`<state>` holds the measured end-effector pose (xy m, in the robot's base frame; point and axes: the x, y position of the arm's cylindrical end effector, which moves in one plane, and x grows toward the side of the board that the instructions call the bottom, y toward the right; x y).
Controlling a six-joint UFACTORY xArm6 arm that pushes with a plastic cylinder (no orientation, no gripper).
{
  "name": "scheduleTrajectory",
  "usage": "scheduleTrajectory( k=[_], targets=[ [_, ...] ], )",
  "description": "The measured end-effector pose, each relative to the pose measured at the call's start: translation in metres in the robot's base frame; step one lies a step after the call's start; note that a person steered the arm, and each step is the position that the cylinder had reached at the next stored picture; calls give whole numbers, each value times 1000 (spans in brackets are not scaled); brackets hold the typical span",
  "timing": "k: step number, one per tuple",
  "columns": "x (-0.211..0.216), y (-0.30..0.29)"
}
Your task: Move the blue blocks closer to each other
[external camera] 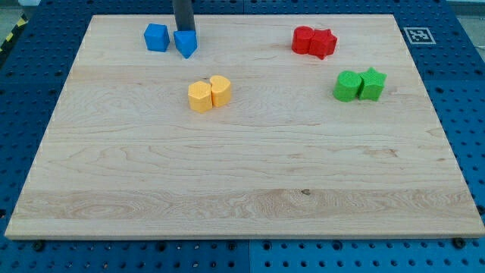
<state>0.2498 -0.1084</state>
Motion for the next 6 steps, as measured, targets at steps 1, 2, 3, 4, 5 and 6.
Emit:
scheduleTrajectory(
  k=[1,2,3,4,5,6],
  targets=[
    [-21,0],
    [-40,-11],
    [-37,-43],
    [-30,-83],
    [-11,-86],
    [16,-85]
  ],
)
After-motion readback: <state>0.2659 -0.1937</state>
